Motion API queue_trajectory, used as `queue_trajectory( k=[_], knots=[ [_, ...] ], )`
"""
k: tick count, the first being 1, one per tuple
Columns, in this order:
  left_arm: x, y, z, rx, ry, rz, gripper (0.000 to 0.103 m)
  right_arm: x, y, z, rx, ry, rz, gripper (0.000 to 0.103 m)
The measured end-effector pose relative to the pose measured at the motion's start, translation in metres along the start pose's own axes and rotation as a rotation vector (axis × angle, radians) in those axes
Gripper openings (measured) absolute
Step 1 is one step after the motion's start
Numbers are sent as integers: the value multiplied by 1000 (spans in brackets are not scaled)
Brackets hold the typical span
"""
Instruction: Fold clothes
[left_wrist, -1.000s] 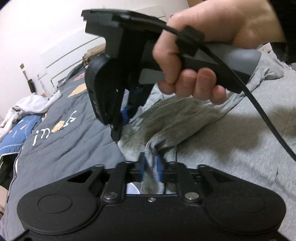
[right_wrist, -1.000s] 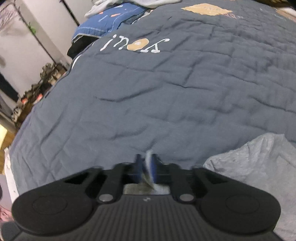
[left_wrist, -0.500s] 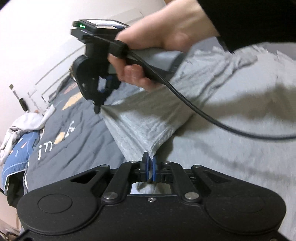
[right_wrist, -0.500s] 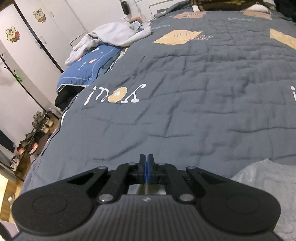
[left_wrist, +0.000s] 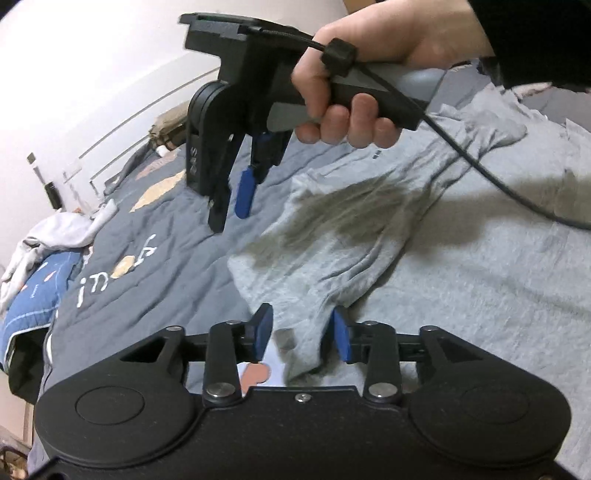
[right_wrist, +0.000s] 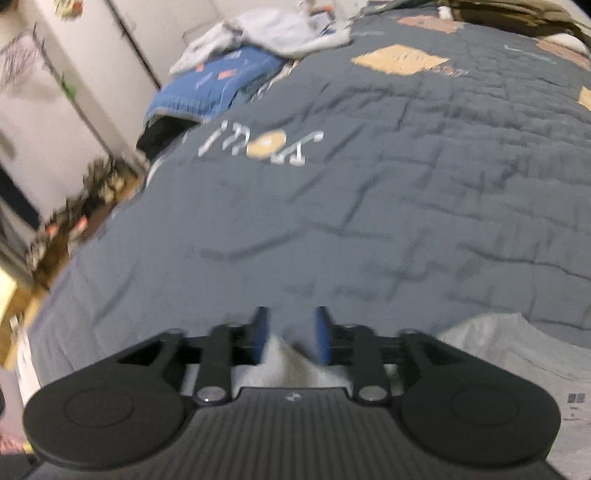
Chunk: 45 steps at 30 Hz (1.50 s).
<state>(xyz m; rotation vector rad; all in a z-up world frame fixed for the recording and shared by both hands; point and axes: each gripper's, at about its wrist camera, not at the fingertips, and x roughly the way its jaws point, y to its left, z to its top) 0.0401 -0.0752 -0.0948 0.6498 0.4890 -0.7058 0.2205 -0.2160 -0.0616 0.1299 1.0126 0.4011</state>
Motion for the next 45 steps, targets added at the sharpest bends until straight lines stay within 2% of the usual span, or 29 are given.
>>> queue_trajectory(
  k=[4, 9, 11, 12, 13, 19, 22, 24, 27, 30, 32, 34, 36, 38, 39, 41, 43, 45],
  knots=[
    [4, -2, 0, 2, 4, -10, 54, 20, 12, -7, -69, 87, -22, 40],
    [12, -8, -5, 34, 21, -7, 52, 33, 24, -17, -99, 118, -40, 39],
    [15, -8, -7, 41, 34, -1, 24, 34, 24, -19, -85, 103, -49, 27],
    [15, -8, -7, 46, 37, -1, 10, 34, 23, -19, -73, 96, -48, 10],
    [14, -7, -8, 53, 37, 0, 8, 34, 22, -19, -56, 84, -54, 2],
    [-5, -13, -6, 142, 39, 22, 5, 23, 8, -3, 79, -74, -98, 1],
    [-15, -19, -6, 160, 54, -32, 5, 20, 1, 6, 124, -120, -115, 1],
    [-13, -24, -8, 164, 72, -57, 5, 24, -5, 11, 146, -108, -101, 1],
    [-14, -19, -7, 119, 62, -39, 7, 32, -2, 10, 118, -43, -72, 2],
    [-20, -3, -2, 41, 9, 32, 11, 28, 7, 5, 56, -35, -86, 5],
    [-18, 0, 0, 32, -17, 84, 20, 24, 12, 3, 7, -22, -91, 7],
    [-10, -5, 0, 67, -27, 116, 29, 23, 15, 1, -17, -9, -93, 14],
    [1, -15, 2, 115, -18, 133, 29, 24, 16, -1, -35, 9, -100, 19],
    [12, -24, 2, 165, -10, 153, 29, 27, 16, -3, -32, 23, -101, 19],
    [17, -28, 1, 193, -8, 165, 28, 29, 16, -5, -26, 24, -98, 19],
    [28, -34, -2, 239, 10, 182, 5, 30, 15, -8, -10, 18, -99, 17],
    [32, -32, -5, 242, 37, 152, 3, 32, 15, -8, -4, 7, -120, 1],
    [26, -34, -6, 272, 48, 124, 3, 32, 11, -6, 31, -20, -133, 1]
  ],
)
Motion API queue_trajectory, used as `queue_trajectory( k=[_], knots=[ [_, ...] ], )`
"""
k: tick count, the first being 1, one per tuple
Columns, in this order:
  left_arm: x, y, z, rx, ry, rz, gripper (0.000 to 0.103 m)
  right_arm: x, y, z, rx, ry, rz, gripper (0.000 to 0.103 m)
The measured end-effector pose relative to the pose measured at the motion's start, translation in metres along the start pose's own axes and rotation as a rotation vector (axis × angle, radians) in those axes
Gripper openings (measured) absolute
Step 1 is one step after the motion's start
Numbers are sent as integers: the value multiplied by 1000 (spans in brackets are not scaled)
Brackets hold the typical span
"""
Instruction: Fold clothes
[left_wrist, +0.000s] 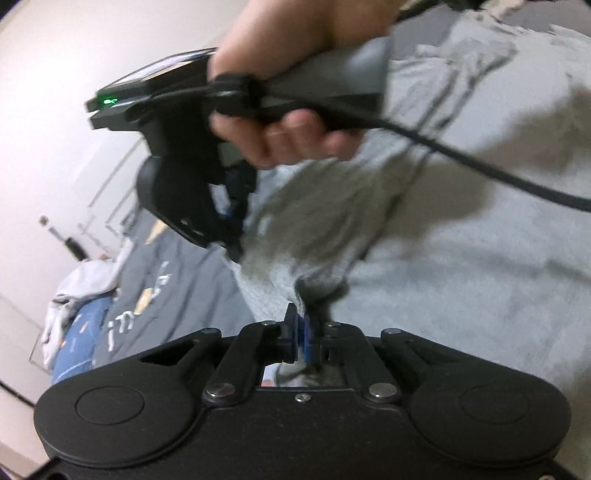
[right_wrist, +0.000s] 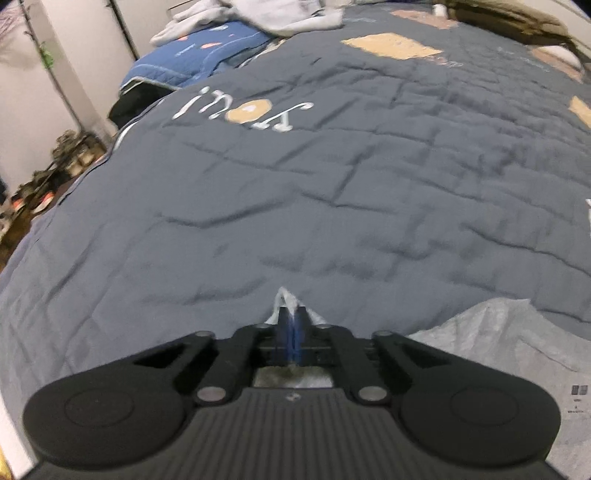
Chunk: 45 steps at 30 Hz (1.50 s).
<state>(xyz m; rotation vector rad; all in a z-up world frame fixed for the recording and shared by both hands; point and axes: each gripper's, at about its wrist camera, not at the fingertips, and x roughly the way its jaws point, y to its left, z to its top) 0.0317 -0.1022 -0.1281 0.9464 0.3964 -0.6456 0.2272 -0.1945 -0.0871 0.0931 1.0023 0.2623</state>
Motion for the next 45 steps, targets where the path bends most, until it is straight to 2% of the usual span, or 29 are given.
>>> queue_trajectory(
  k=[3, 7, 9, 11, 14, 16, 18, 21, 25, 29, 35, 41, 45],
  knots=[
    [-13, -1, -1, 30, 4, -12, 3, 0, -5, 4, 34, -30, -18, 1],
    [-16, 2, -3, 44, 52, -25, 3, 4, -5, 5, 31, -25, -10, 1],
    [-20, 7, -1, 13, 56, -46, 6, 5, -4, 5, 26, -9, 19, 3],
    [-26, 15, 1, -51, 47, -77, 9, -4, -3, 5, 26, -30, 27, 5],
    [-39, 27, 5, -131, -7, -111, 12, -28, -6, 6, 33, -68, 52, 10],
    [-44, 34, 7, -187, -40, -119, 28, -54, -13, 3, 48, -100, 80, 17],
    [-47, 33, 10, -206, -64, -121, 35, -83, -21, -4, 62, -147, 88, 27],
    [-51, 30, 16, -226, -98, -118, 35, -127, -48, -27, 122, -226, 72, 42],
    [-52, 23, 27, -251, -131, -110, 35, -175, -92, -70, 225, -293, 34, 44],
    [-52, 22, 40, -320, -164, -147, 35, -207, -135, -115, 327, -333, -15, 47],
    [-51, 13, 59, -472, -193, -196, 36, -229, -159, -160, 300, -349, -116, 48],
    [-49, -9, 70, -671, -175, -206, 36, -228, -181, -186, 304, -335, -154, 49],
    [-42, -23, 81, -690, -170, -248, 36, -225, -198, -204, 348, -333, -136, 49]
  ],
)
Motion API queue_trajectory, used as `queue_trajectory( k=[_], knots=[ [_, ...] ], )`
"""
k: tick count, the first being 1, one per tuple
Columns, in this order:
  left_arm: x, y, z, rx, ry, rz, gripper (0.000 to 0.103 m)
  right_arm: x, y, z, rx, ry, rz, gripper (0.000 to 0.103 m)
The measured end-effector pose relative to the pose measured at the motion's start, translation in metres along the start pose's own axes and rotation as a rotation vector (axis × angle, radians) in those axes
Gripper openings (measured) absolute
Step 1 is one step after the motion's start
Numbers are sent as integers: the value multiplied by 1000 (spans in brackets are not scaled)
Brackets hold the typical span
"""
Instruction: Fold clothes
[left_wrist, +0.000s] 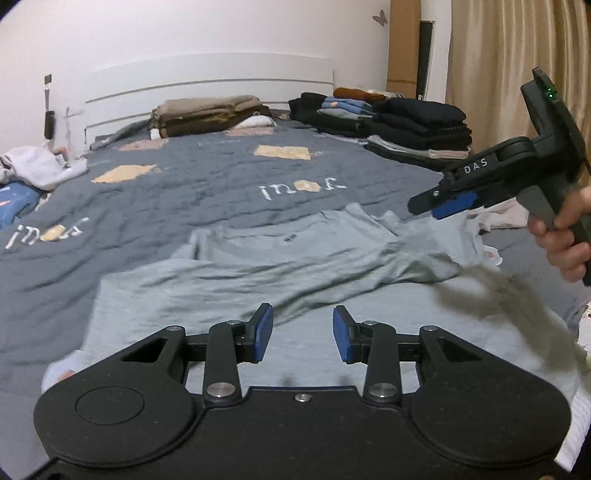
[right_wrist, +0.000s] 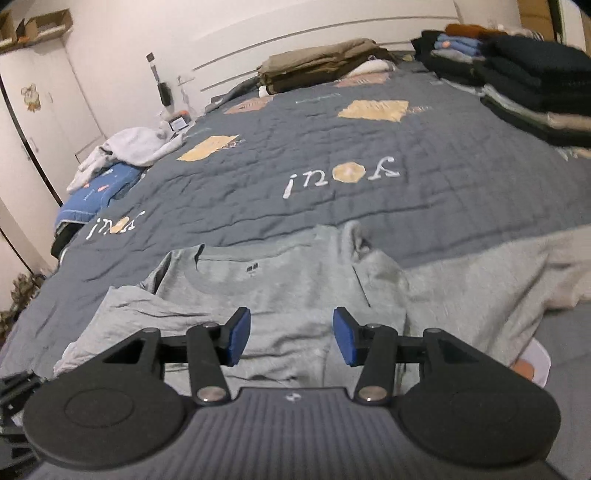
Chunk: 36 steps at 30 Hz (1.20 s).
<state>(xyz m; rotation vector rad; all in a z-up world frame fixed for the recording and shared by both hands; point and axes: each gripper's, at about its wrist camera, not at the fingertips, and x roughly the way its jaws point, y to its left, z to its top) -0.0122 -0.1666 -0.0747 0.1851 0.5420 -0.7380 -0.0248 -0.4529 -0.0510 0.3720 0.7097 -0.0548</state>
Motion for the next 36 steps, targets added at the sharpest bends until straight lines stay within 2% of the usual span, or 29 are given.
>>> queue_trajectory(
  k=[3, 9, 12, 17, 21, 29, 31, 32, 33, 34, 36],
  knots=[
    [10, -6, 0, -23, 7, -16, 36, 5, -8, -9, 9, 21, 15, 49],
    [29, -4, 7, -89, 15, -21, 37, 20, 1, -27, -63, 97, 20, 49],
    [34, 3, 6, -116, 16, -8, 43, 24, 10, -36, -162, 106, -9, 49],
    [41, 14, 4, -171, 41, 0, 43, 32, 19, -46, -349, 112, -94, 49],
    [40, 15, 4, -168, 39, -5, 43, 35, 16, -49, -420, 113, -126, 49],
    [40, 16, 6, -170, 39, -9, 44, 39, 26, -64, -672, 100, -230, 49],
    [40, 17, 6, -169, 38, -1, 45, 37, 27, -65, -689, 98, -231, 48],
    [39, 17, 6, -170, 35, 3, 45, 35, 25, -64, -685, 93, -224, 46],
    [39, 18, 7, -173, 35, 5, 45, 34, 23, -64, -671, 89, -213, 38],
    [39, 20, 7, -177, 35, 6, 45, 33, 22, -63, -659, 88, -205, 25],
    [37, 22, 8, -181, 31, 13, 45, 31, 22, -61, -666, 77, -224, 16]
  ],
)
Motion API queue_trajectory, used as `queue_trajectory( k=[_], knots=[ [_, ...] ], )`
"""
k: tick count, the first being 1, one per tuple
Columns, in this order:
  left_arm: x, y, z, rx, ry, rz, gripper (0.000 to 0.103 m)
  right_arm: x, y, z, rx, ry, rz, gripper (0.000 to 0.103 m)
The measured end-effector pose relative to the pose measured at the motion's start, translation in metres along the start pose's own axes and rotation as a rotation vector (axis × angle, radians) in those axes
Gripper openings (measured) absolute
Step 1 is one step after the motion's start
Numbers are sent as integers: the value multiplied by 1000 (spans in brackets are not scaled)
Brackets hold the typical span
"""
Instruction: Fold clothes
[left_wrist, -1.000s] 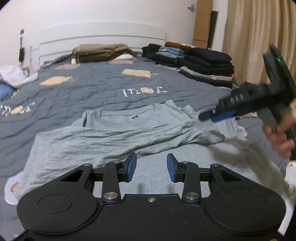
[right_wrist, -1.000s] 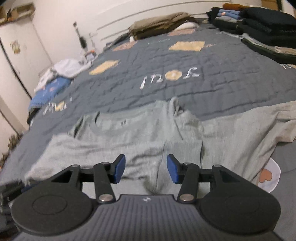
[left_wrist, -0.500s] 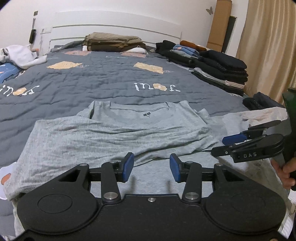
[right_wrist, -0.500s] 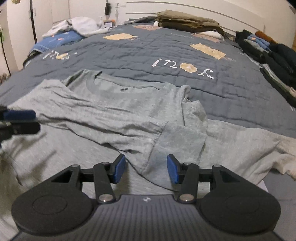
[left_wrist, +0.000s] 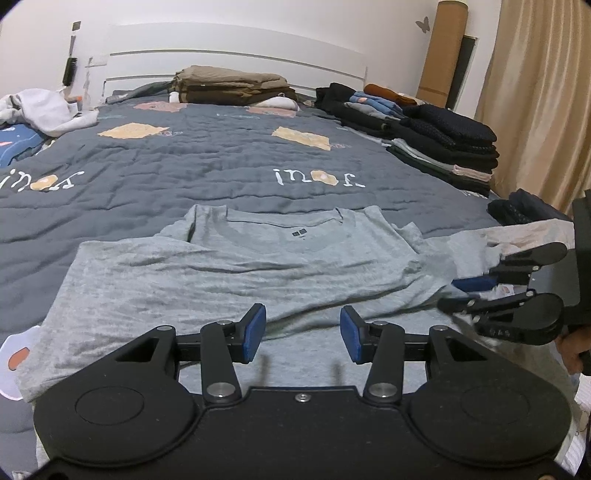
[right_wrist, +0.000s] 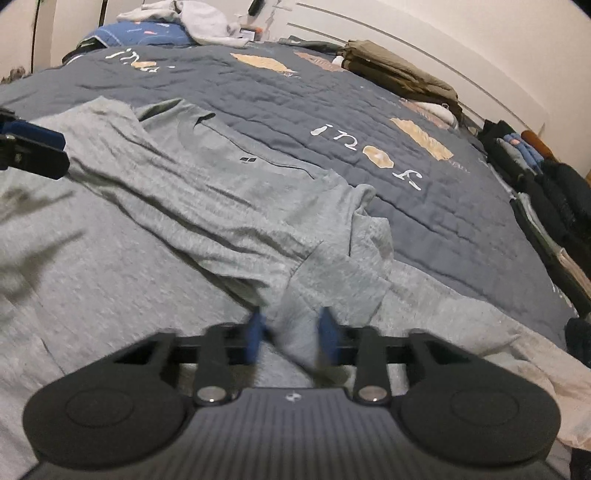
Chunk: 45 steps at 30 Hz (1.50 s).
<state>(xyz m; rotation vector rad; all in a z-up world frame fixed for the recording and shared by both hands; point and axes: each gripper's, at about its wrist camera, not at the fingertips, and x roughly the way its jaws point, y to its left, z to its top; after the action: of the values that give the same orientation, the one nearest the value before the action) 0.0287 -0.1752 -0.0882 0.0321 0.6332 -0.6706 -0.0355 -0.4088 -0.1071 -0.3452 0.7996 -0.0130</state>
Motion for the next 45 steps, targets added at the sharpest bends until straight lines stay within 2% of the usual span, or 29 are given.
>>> queue_trajectory(
  k=[5, 6, 8, 11, 13, 15, 17, 18, 21, 23, 26, 30, 35, 36, 38, 39, 40, 43, 45],
  knots=[
    [-2, 6, 4, 11, 17, 21, 45, -19, -3, 3, -106, -112, -149, 13],
    [-2, 7, 5, 17, 28, 27, 45, -19, -4, 2, -134, -99, -148, 13],
    [-1, 10, 4, 23, 36, 64, 45, -14, -8, -1, -165, -37, -111, 15],
    [5, 17, 2, -6, 81, 100, 45, 0, -15, -10, -123, 96, 17, 17],
    [10, 19, 0, 0, 115, 135, 45, -1, -16, -11, -102, 121, 51, 21],
    [16, 21, -2, 4, 159, 167, 45, -8, -33, -7, -6, 104, 97, 27],
    [20, 24, -6, -11, 188, 182, 45, -19, -59, -2, 150, 61, 156, 37],
    [20, 27, -6, -18, 185, 180, 45, -24, -72, -1, 235, 26, 177, 43],
    [11, 29, -1, -45, 129, 172, 45, -29, -108, -6, 472, -58, 205, 47],
    [9, 28, 1, -40, 128, 176, 45, -23, -123, -14, 591, -67, 190, 48],
    [13, 25, -2, -5, 150, 189, 46, -2, -131, -25, 696, -12, 187, 48],
    [16, 16, -5, 42, 166, 170, 46, 27, -133, -35, 818, 55, 275, 48],
    [21, 11, -10, 98, 186, 175, 46, 42, -129, -43, 916, 48, 280, 49],
    [22, 9, -12, 123, 188, 181, 46, 43, -129, -45, 945, 42, 291, 48],
    [24, 4, -16, 176, 187, 193, 46, 45, -129, -50, 1001, 28, 312, 33],
    [24, 0, -17, 206, 183, 197, 46, 45, -130, -50, 1025, 25, 323, 13],
    [24, -3, -19, 239, 178, 203, 46, 45, -132, -50, 1047, 23, 334, 7],
    [23, -15, -22, 341, 160, 212, 46, 34, -138, -48, 1086, -44, 314, 6],
    [23, -20, -24, 377, 156, 194, 46, 24, -143, -42, 1078, -97, 264, 6]
  ],
)
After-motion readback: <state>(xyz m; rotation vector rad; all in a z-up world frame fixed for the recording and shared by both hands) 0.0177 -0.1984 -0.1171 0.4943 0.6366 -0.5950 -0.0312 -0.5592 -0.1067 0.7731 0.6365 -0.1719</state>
